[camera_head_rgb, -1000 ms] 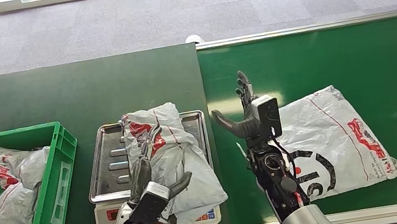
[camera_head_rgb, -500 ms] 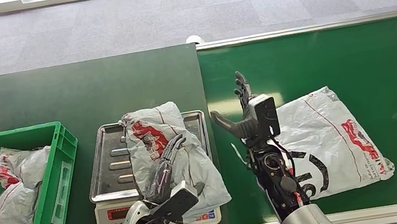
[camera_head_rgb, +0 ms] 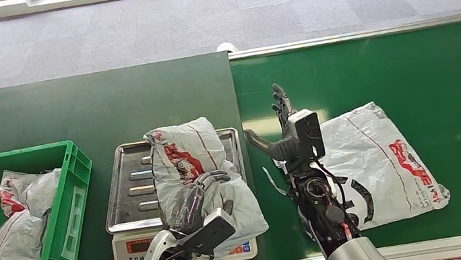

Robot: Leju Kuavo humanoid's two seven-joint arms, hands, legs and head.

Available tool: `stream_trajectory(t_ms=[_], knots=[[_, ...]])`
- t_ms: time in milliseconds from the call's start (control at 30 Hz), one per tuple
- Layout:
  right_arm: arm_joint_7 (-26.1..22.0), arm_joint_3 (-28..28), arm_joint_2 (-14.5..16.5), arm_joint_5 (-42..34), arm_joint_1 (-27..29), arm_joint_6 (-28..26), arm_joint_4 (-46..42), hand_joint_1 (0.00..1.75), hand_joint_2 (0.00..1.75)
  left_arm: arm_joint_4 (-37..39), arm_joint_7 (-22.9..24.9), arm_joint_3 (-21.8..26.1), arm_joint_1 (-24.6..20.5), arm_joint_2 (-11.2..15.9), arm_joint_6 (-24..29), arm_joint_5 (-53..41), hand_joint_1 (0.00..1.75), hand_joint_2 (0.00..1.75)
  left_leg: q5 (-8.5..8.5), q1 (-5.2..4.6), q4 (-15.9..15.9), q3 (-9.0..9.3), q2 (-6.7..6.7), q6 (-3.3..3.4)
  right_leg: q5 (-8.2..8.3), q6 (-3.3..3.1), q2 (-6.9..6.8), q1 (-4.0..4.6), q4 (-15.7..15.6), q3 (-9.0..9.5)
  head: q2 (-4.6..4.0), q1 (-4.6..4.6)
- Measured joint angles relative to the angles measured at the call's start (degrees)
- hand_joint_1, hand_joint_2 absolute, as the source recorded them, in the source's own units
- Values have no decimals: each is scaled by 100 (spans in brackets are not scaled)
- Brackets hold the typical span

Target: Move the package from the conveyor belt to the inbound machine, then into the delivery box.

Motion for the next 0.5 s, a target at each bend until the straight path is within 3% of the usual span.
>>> stream_trajectory(t_ms=[500], knots=[[11,-3,-19,10,21,-1,-22,0,175,117,-105,10,-71,-27,365,134,175,175,2,-2,0,-2,2,1,4,2,1,-2,0,-4,0,0]])
